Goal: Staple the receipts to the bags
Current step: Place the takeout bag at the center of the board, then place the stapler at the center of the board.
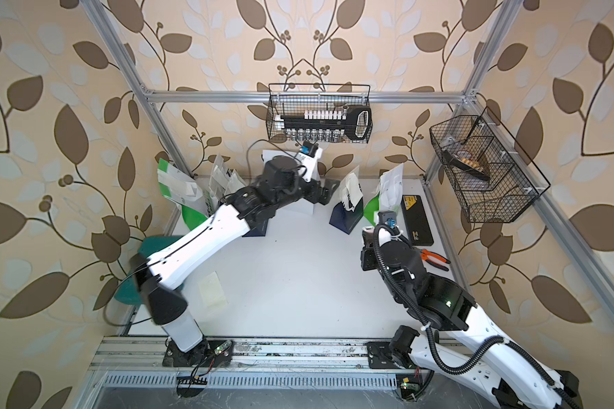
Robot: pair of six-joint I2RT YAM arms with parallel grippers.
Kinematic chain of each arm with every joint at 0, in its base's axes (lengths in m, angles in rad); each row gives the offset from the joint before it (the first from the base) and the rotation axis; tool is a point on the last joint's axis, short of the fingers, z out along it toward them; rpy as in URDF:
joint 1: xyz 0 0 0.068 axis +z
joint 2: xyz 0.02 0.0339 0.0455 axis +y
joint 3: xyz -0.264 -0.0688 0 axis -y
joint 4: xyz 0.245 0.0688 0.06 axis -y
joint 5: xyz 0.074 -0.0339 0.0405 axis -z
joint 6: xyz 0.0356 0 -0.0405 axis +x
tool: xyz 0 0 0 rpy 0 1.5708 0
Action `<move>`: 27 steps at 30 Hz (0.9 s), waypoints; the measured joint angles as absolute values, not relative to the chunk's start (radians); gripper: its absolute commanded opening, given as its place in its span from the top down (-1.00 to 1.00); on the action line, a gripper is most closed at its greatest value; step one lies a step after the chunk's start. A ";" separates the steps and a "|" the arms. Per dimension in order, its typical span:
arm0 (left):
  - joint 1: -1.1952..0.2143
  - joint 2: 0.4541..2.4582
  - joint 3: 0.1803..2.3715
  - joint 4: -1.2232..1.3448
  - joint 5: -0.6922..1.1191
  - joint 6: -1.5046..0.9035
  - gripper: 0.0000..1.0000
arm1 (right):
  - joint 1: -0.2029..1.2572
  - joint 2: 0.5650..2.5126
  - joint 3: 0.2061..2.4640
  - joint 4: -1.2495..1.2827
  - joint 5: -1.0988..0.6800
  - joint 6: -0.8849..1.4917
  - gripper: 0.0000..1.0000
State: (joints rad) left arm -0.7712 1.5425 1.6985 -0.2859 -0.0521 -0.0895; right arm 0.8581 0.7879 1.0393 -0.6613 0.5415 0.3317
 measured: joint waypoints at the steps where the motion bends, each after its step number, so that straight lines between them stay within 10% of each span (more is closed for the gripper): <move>1: -0.771 1.435 1.620 -0.276 -0.062 -0.091 -0.98 | 0.863 0.831 1.039 -0.646 0.477 0.331 1.00; 10: -0.770 0.744 1.317 -0.411 -0.202 -0.111 -0.98 | 0.973 1.485 1.126 -0.524 -0.005 0.319 1.00; 21: -0.770 0.654 1.217 -0.680 -0.329 -0.131 -0.98 | 0.986 1.936 1.433 -0.609 -0.150 0.375 0.98; 27: -0.770 0.613 1.214 -0.691 -0.366 -0.131 -0.98 | 1.000 2.008 1.473 -0.634 -0.142 0.394 0.60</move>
State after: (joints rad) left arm -0.7704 0.6132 1.2140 -0.6907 -0.3656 -0.1310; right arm 1.0000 2.0079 1.4734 -0.6342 -0.1421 0.3939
